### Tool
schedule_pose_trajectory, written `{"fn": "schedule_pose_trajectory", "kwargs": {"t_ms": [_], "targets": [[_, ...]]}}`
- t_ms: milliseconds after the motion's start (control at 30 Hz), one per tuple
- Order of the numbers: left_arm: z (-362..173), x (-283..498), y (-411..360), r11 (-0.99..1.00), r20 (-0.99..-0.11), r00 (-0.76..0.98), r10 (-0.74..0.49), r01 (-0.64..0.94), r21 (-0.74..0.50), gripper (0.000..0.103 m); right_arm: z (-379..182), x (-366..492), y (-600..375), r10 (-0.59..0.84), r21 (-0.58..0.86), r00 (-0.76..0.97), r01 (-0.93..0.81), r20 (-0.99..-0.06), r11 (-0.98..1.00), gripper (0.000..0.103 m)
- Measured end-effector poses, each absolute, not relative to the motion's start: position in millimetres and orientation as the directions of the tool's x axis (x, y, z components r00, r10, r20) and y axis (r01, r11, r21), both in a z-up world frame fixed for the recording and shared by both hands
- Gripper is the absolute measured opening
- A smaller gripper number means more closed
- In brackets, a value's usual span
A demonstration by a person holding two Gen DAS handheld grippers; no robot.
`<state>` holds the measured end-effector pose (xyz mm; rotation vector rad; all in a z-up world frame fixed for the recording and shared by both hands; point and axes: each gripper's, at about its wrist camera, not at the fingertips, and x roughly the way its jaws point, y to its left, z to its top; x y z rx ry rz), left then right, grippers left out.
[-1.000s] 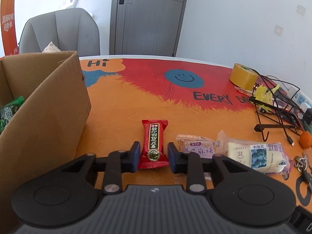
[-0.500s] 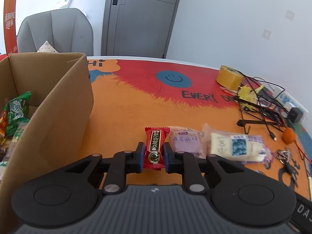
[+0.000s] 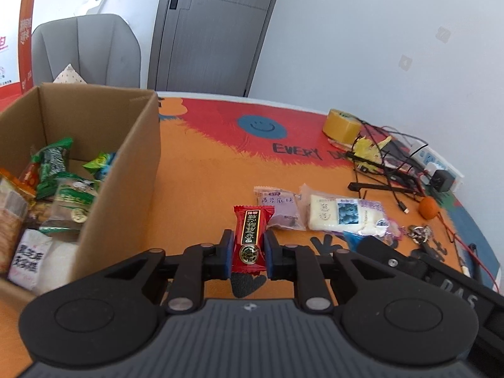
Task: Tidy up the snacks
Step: 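Grasp the red sausage snack with the left tool while the right tool grasps a blue pack, then carry the red sausage snack and blue pack over the cardboard box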
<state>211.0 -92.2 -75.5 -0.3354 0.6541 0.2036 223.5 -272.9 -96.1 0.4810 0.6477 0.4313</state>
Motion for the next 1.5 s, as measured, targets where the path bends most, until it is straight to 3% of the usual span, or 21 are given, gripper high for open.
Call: {"fn": "schedule_pose_trajectory", "kwargs": {"t_ms": [767,1500], "targets": [[-11.3,134.9,-26.6,0.888,-0.458,0.878,0.138,-0.314,-0.335,0.018,-30.4,185.7,-207.2,0.617,0.501,0.704,-0.416,-0.35,0.759,0.03],[-28.2,89.2,55.7,0.813,-0.48,0.854,0.201,-0.418,-0.404,0.019,-17.9,158.9,-124.0,0.661,0.412,0.646,-0.522,-0.382,0.747,0.03]]}}
